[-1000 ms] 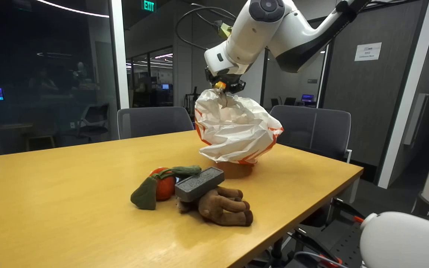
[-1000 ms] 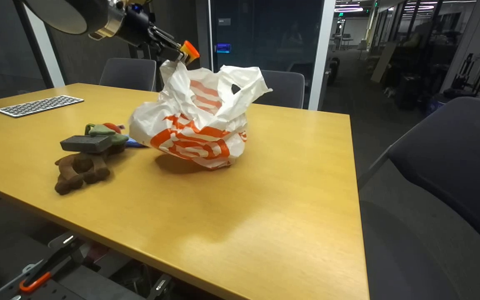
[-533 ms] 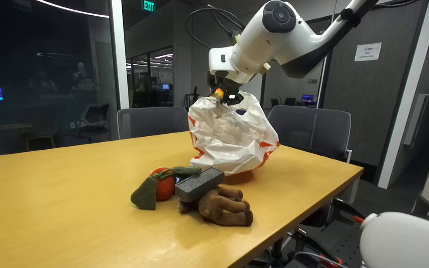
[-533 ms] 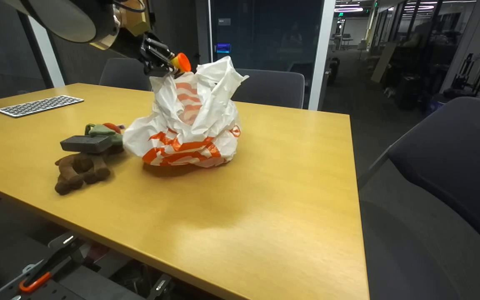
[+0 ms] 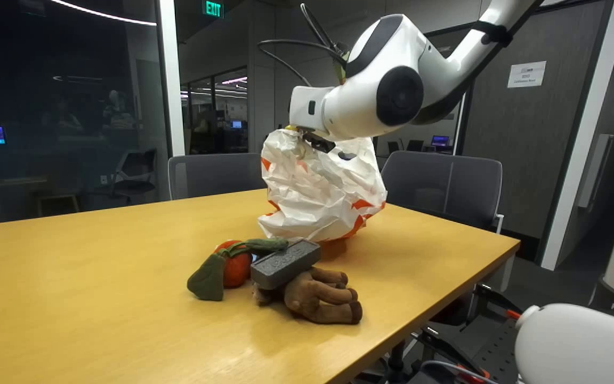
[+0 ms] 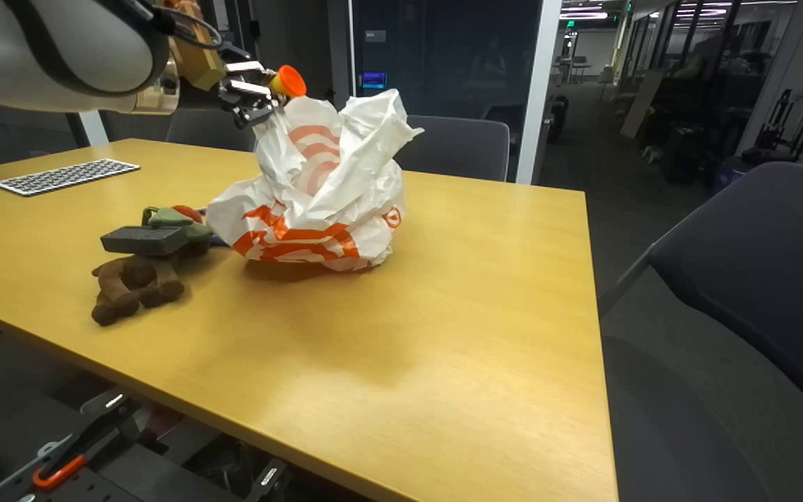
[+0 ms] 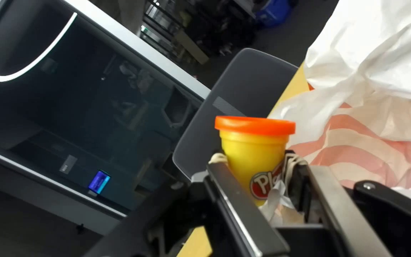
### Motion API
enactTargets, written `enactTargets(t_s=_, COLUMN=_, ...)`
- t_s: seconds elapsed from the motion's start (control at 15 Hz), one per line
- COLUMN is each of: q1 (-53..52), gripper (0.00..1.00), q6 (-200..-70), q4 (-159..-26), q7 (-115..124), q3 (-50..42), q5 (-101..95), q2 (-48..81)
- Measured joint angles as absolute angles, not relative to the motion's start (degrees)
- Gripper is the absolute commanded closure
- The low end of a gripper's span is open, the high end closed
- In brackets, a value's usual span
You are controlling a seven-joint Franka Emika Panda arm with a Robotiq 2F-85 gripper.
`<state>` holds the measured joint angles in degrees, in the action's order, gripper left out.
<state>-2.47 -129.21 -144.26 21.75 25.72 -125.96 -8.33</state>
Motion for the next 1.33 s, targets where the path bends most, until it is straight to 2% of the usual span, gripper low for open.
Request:
enactTargets(t_s=0.13, q1=-4.49, gripper=0.84, q6=-121.68, q4=-145.89, q7=25.97, q3=27.18, q5=-127.57, q2=-6.50)
enactTargets(t_s=0.2, q1=-6.17, gripper=0.84, q6=-121.93, q4=-146.24, q7=27.82, q3=25.42, q5=-128.06, q2=-5.72)
enactTargets(t_s=0.4, q1=-8.03, gripper=0.84, q6=-132.99, q4=-145.62, q7=33.32, q3=18.87, q5=-132.71, q2=-4.73)
enactTargets(t_s=0.47, q1=-8.00, gripper=0.34, q6=-137.50, q4=-145.00, q7=35.95, q3=16.49, q5=-136.41, q2=-4.88)
enactTargets(t_s=0.53, q1=-7.97, gripper=0.82, q6=-141.86, q4=-144.12, q7=38.76, q3=14.24, q5=-140.36, q2=-5.04)
enactTargets(t_s=0.6, q1=-7.92, gripper=0.28, q6=-146.32, q4=-142.94, q7=41.82, q3=12.06, q5=-144.42, q2=-5.14)
enactTargets(t_s=0.67, q1=-8.01, gripper=0.27, q6=-150.95, q4=-141.42, q7=42.85, q3=10.82, q5=-144.74, q2=-5.30)
enactTargets(t_s=0.87, q1=-8.13, gripper=0.05, q6=-164.90, q4=-136.80, q7=42.96, q3=8.93, q5=-143.84, q2=-5.59)
enactTargets(t_s=0.93, q1=-7.49, gripper=0.01, q6=-168.24, q4=-136.16, q7=42.08, q3=8.16, q5=-142.78, q2=-5.16)
enactTargets(t_s=1.0, q1=-6.28, gripper=0.16, q6=-170.35, q4=-136.07, q7=39.57, q3=7.46, q5=-140.49, q2=-4.40)
enactTargets(t_s=1.13, q1=-3.60, gripper=0.01, q6=-173.68, q4=-136.14, q7=34.08, q3=5.96, q5=-136.15, q2=-2.48)
enactTargets(t_s=1.33, q1=-2.26, gripper=0.00, q6=-174.82, q4=-136.08, q7=32.50, q3=5.27, q5=-135.31, q2=-1.28)
